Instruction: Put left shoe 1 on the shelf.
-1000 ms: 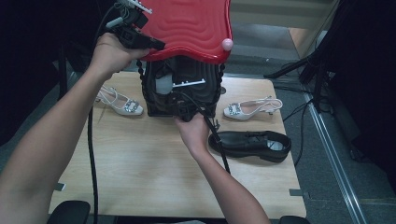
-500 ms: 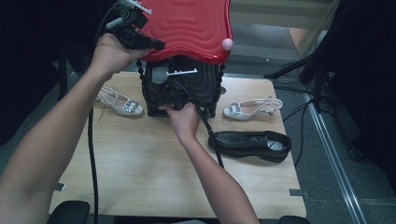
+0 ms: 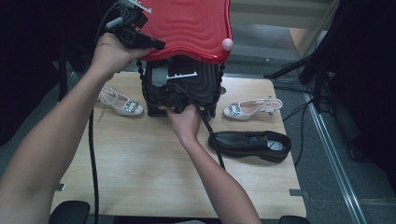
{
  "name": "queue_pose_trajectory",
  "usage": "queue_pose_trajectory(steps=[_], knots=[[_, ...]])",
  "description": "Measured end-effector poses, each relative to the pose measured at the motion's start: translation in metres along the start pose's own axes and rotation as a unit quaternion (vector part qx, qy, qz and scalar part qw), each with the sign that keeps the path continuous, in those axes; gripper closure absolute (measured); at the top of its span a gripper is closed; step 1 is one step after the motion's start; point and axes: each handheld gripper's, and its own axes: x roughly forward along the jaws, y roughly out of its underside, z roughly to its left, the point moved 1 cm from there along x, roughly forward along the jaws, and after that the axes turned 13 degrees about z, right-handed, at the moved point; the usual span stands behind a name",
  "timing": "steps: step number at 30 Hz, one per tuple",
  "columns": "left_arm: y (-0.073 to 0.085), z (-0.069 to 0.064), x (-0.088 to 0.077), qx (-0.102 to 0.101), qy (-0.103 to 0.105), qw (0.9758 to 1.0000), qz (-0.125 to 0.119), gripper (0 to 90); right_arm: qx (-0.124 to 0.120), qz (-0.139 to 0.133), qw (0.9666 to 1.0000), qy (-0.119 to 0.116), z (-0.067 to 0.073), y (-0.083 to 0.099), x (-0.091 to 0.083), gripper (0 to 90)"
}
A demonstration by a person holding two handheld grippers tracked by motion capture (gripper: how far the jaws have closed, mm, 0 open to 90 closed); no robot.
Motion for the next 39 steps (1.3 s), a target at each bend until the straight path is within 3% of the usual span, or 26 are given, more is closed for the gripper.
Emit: queue_pose_trajectory(steps=[3, 5, 9, 17, 21, 26, 29, 33, 36, 39], knots=[[-0.002, 0.0, -0.008, -0.011, 0.026, 0.9995, -0.014, 83.0, -0.005, 0.0, 1.0, -0.006, -0.002, 0.007, -0.007, 89.2], [-0.003, -0.005, -0.013, -0.001, 0.02, 0.9997, -0.016, 81.3, -0.005, -0.003, 0.9999, -0.013, -0.005, 0.014, -0.012, 88.7], [0.001, -0.012, -0.024, 0.008, 0.029, 0.9993, -0.021, 75.2, -0.01, -0.007, 0.9995, -0.029, -0.01, 0.028, -0.023, 85.1], [0.026, -0.025, -0.027, 0.014, 0.039, 0.9991, -0.006, 66.3, -0.03, -0.013, 0.9988, -0.038, -0.017, 0.057, -0.043, 84.0], [0.042, -0.029, -0.023, 0.013, 0.044, 0.9989, -0.005, 64.1, -0.039, -0.014, 0.9987, -0.03, -0.022, 0.069, -0.047, 82.5], [0.062, -0.033, -0.016, 0.015, 0.051, 0.9986, -0.005, 63.4, -0.027, -0.008, 0.9986, -0.045, -0.033, 0.084, -0.046, 82.4], [0.071, -0.035, -0.012, 0.018, 0.053, 0.9984, -0.002, 63.0, -0.022, 0.005, 0.9975, -0.067, -0.041, 0.094, -0.041, 81.6], [0.083, -0.038, -0.005, 0.016, 0.064, 0.9978, -0.004, 62.0, -0.005, 0.011, 0.9978, -0.065, -0.049, 0.108, -0.036, 82.0], [0.092, -0.04, 0.001, 0.016, 0.067, 0.9976, 0.002, 61.6, 0.009, 0.021, 0.9959, -0.088, -0.055, 0.116, -0.033, 81.2], [0.101, -0.042, 0.007, 0.013, 0.073, 0.9973, 0.003, 61.4, 0.015, 0.018, 0.9971, -0.073, -0.059, 0.124, -0.033, 74.1]])
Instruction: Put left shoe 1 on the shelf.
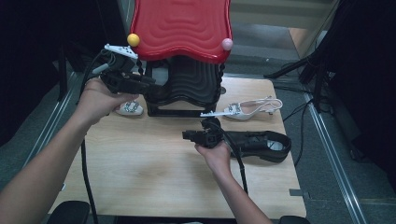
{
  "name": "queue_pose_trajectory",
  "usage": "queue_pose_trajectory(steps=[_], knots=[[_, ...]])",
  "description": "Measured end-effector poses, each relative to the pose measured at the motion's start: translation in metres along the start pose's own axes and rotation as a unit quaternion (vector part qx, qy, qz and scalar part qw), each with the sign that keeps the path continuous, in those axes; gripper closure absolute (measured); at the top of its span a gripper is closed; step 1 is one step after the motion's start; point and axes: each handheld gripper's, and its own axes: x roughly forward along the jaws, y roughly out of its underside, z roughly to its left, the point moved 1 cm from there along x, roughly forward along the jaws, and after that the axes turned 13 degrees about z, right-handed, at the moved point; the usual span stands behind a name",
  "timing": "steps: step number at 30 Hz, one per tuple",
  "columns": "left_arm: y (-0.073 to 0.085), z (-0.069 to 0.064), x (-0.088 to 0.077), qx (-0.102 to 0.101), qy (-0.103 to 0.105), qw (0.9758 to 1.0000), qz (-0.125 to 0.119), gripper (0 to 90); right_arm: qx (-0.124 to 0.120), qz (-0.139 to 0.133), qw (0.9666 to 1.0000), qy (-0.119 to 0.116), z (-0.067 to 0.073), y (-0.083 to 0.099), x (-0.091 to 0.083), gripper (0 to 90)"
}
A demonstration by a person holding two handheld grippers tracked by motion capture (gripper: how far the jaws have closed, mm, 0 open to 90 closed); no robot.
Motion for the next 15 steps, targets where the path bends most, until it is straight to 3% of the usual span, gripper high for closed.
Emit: queue_pose_trajectory(steps=[1, 5, 7, 15], knots=[[0.003, -0.001, 0.002, -0.001, 0.002, 1.0, 0.0, 61.4, 0.0, 0.0, 0.9999, 0.011, -0.001, 0.002, -0.001, 71.4], [0.016, -0.002, 0.012, -0.005, 0.01, 0.9999, 0.001, 61.3, 0.005, -0.007, 0.9999, -0.012, -0.006, 0.01, -0.004, 61.5], [0.023, -0.003, 0.017, -0.008, 0.013, 0.9999, 0.003, 61.3, 0.003, -0.007, 0.9999, -0.011, -0.007, 0.013, -0.007, 58.1], [0.048, -0.007, 0.037, -0.019, 0.017, 0.9996, 0.014, 60.4, -0.007, -0.01, 0.9999, -0.003, -0.007, 0.021, -0.019, 57.7]])
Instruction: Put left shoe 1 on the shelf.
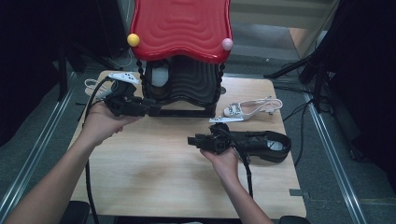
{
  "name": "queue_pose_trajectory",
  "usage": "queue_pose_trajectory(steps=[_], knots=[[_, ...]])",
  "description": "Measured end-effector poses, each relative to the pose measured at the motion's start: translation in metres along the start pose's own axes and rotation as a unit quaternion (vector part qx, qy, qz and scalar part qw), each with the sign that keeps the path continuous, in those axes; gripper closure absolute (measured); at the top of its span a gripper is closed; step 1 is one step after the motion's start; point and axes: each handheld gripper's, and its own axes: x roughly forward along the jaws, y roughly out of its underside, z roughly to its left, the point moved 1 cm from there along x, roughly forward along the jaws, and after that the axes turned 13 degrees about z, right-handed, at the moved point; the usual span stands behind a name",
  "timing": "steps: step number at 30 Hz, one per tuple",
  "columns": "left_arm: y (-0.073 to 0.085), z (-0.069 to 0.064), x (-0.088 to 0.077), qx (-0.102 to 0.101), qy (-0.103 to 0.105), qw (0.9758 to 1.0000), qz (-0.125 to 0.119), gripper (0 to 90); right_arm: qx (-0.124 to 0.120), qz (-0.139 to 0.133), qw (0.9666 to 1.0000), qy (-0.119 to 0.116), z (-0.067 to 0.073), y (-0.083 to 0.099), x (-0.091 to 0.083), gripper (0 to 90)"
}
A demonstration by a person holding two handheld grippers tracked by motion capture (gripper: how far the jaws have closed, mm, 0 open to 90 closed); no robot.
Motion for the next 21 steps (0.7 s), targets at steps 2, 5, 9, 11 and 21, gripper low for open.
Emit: queue_pose_trajectory(steps=[2, 5, 9, 11, 21], knots=[[0.007, -0.001, 0.006, -0.003, 0.003, 1.0, 0.005, 60.1, -0.002, 0.005, 1.0, 0.003, -0.002, 0.003, -0.002, 57.9], [0.017, -0.001, 0.015, -0.01, 0.009, 0.9999, 0.009, 59.4, -0.005, 0.009, 0.9999, 0.004, -0.005, 0.008, -0.007, 61.9], [0.028, -0.001, 0.025, -0.018, 0.011, 0.9997, 0.015, 58.5, -0.006, 0.012, 0.9999, -0.004, -0.011, 0.013, -0.014, 63.8], [0.033, -0.001, 0.03, -0.02, 0.012, 0.9995, 0.019, 57.8, -0.009, 0.012, 0.9999, -0.003, -0.012, 0.014, -0.018, 63.8], [0.053, -0.002, 0.05, -0.027, 0.024, 0.999, 0.024, 55.7, -0.02, -0.014, 0.9994, 0.023, -0.011, 0.025, -0.03, 60.8]])
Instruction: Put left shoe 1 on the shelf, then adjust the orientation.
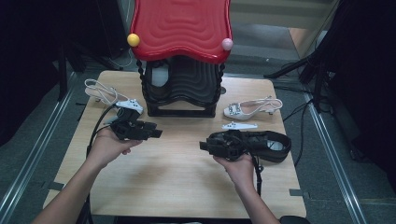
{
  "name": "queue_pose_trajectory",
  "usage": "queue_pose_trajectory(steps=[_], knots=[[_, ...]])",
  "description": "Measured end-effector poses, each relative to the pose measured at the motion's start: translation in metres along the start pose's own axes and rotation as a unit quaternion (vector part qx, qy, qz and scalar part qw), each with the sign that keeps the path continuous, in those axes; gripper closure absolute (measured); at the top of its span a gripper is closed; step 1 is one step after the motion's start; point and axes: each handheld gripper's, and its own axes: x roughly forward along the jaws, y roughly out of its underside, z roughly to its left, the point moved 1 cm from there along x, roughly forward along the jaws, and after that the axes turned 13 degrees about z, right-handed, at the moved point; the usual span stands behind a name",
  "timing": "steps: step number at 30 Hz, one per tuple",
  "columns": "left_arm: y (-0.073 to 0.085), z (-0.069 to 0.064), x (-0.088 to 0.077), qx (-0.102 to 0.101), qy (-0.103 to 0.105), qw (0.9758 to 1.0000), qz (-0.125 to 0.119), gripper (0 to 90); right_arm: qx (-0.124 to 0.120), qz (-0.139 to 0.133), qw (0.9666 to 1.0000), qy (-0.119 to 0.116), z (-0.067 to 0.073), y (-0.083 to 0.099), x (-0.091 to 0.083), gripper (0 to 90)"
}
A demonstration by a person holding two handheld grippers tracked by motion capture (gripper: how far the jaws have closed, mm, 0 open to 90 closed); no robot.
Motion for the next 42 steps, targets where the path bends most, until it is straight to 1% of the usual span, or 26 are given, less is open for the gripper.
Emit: queue_pose_trajectory(steps=[2, 3, 4, 5, 6, 7, 9, 11, 14, 16, 18, 19, 21, 24, 26, 29, 32, 34, 36, 39, 42], knots=[[0.003, 0.0, 0.003, -0.002, 0.001, 1.0, 0.002, 55.3, -0.022, -0.015, 0.9996, 0.003, 0.0, 0.005, -0.002, 61.1], [0.004, 0.0, 0.004, -0.004, 0.002, 1.0, 0.001, 55.0, -0.031, -0.018, 0.9993, 0.007, 0.0, 0.007, -0.004, 61.2], [0.006, 0.001, 0.005, -0.008, 0.007, 0.9999, -0.001, 54.8, -0.034, -0.016, 0.9992, 0.011, -0.001, 0.008, -0.006, 60.8], [0.007, 0.001, 0.005, -0.01, 0.007, 0.9999, -0.001, 54.8, -0.025, -0.014, 0.9995, 0.009, -0.002, 0.009, -0.008, 60.8], [0.008, 0.001, 0.006, -0.011, 0.006, 0.9999, -0.001, 54.7, -0.008, -0.014, 0.9999, 0.0, -0.003, 0.009, -0.011, 61.2], [0.01, 0.001, 0.007, -0.012, 0.003, 0.9999, -0.002, 54.7, 0.005, -0.017, 0.9998, -0.004, -0.005, 0.01, -0.014, 63.1], [0.012, 0.0, 0.009, -0.011, 0.002, 0.9999, 0.002, 54.6, 0.018, -0.019, 0.9996, -0.007, -0.01, 0.012, -0.021, 66.2], [0.014, 0.001, 0.011, -0.014, 0.004, 0.9999, 0.001, 54.3, 0.018, -0.016, 0.9997, -0.003, -0.014, 0.014, -0.028, 68.2], [0.016, 0.002, 0.015, -0.018, 0.009, 0.9998, -0.001, 53.6, 0.023, -0.007, 0.9997, 0.002, -0.02, 0.016, -0.036, 67.9], [0.018, 0.003, 0.019, -0.026, 0.013, 0.9996, 0.0, 51.4, 0.021, 0.002, 0.9997, 0.014, -0.024, 0.017, -0.041, 65.9], [0.02, 0.004, 0.022, -0.029, 0.012, 0.9995, 0.007, 49.9, 0.026, 0.012, 0.9995, 0.013, -0.029, 0.018, -0.045, 66.4], [0.021, 0.005, 0.023, -0.03, 0.012, 0.9995, 0.008, 49.5, 0.027, 0.015, 0.9995, 0.008, -0.032, 0.018, -0.047, 67.0], [0.023, 0.006, 0.025, -0.033, 0.009, 0.9994, 0.008, 49.2, 0.032, 0.023, 0.9992, 0.009, -0.037, 0.019, -0.051, 67.2], [0.026, 0.008, 0.029, -0.039, 0.009, 0.9991, 0.012, 48.6, 0.035, 0.025, 0.999, 0.013, -0.043, 0.02, -0.056, 67.5], [0.028, 0.009, 0.031, -0.042, 0.009, 0.999, 0.014, 48.6, 0.039, 0.019, 0.9989, 0.017, -0.047, 0.021, -0.06, 67.3], [0.029, 0.008, 0.033, -0.035, 0.007, 0.9991, 0.022, 48.6, 0.046, 0.016, 0.9986, 0.022, -0.053, 0.021, -0.066, 66.0], [0.028, 0.007, 0.033, -0.035, 0.012, 0.9991, 0.022, 48.5, 0.046, 0.02, 0.9982, 0.032, -0.058, 0.02, -0.069, 64.4], [0.028, 0.007, 0.033, -0.035, 0.009, 0.9991, 0.023, 48.5, 0.045, 0.029, 0.9979, 0.037, -0.06, 0.019, -0.072, 64.6], [0.028, 0.007, 0.034, -0.036, 0.012, 0.999, 0.023, 48.5, 0.044, 0.032, 0.9977, 0.04, -0.062, 0.017, -0.076, 65.3], [0.028, 0.006, 0.036, -0.033, 0.013, 0.999, 0.028, 48.5, 0.055, 0.034, 0.9968, 0.047, -0.067, 0.015, -0.085, 65.3], [0.028, 0.006, 0.037, -0.032, 0.014, 0.9989, 0.031, 48.4, 0.061, 0.04, 0.9952, 0.066, -0.074, 0.014, -0.094, 65.2]])
